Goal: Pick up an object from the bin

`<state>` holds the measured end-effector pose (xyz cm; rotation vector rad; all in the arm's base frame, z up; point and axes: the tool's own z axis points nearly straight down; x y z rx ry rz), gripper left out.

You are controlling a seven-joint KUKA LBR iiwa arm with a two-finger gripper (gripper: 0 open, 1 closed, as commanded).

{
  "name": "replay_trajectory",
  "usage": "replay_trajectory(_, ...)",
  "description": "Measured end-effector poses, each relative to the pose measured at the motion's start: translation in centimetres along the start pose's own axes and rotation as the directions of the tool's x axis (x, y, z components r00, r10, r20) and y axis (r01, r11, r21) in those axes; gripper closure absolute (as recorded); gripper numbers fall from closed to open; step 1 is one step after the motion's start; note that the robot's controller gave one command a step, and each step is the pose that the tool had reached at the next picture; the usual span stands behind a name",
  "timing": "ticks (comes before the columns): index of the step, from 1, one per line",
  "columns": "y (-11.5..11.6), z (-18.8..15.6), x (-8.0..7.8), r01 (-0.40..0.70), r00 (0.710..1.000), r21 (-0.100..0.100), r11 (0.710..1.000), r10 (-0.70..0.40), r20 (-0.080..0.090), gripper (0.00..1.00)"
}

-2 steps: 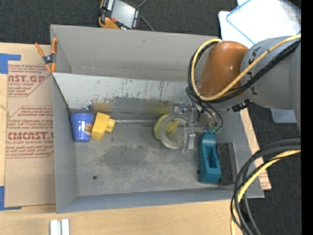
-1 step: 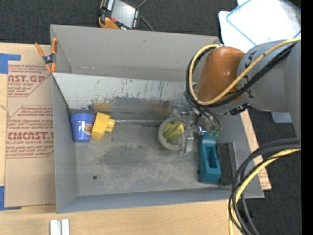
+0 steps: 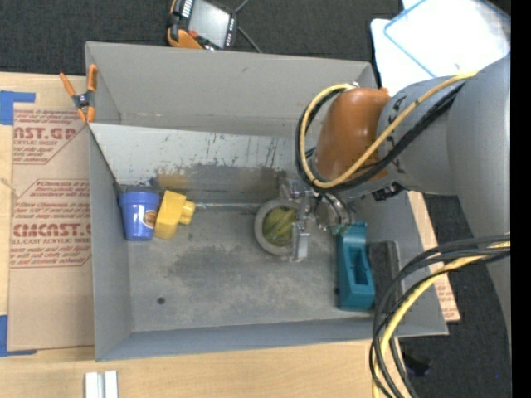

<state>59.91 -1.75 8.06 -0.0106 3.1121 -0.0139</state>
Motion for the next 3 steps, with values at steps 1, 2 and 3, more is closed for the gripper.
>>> replay_trajectory(1,0.0,0.0,0.0,0.0,1.0,0.0,1.0,0.0,0.0,1.0)
replay_trajectory(2,0.0,-2.2,-0.3,0.001,1.0,0.0,1.0,-0.001,0.009,1.0)
replay_trajectory(3,0.0,-7.6,-0.3,0.001,1.0,0.001,1.0,-0.001,0.006,1.0)
